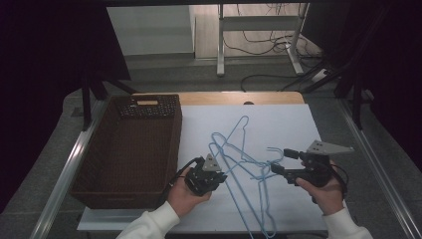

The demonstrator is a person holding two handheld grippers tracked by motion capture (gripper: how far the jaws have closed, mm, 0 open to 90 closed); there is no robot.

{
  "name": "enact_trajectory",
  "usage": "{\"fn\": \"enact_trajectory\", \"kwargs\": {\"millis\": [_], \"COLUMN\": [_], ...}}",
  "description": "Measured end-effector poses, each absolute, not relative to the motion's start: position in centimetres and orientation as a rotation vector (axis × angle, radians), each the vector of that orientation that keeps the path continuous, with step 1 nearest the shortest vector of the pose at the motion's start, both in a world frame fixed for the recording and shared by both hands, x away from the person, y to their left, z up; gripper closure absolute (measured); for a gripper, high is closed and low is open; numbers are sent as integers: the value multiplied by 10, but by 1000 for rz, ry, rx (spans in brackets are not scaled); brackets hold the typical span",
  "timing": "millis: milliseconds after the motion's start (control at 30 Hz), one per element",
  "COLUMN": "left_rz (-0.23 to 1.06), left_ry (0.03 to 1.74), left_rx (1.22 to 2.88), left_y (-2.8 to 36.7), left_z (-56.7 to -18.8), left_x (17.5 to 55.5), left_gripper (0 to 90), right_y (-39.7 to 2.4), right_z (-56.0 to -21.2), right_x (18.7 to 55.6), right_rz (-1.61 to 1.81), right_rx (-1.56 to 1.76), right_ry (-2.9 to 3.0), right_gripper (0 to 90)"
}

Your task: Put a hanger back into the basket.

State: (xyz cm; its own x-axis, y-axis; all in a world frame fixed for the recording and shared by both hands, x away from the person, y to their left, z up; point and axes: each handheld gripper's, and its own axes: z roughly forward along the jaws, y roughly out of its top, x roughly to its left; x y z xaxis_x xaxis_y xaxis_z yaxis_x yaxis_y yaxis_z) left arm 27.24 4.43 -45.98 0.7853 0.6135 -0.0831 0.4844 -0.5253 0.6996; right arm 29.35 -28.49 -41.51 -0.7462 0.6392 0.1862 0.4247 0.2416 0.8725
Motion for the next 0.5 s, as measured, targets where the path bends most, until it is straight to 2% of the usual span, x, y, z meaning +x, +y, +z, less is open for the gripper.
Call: {"fn": "enact_trajectory", "kwargs": {"millis": [133, 500], "left_rz": [196, 222], "left_ry": [829, 774], "left_rx": [2184, 2103], "left_y": [53, 73], "left_z": [-452, -406], "left_x": [274, 260], "left_gripper": [869, 868], "right_y": [-299, -292], "right_z": [-414, -439], "right_x": [288, 285], "right_rz": [1570, 1415], "right_rx": [998, 1003], "right_ry": [2288, 2388], "right_gripper": [202, 204]}}
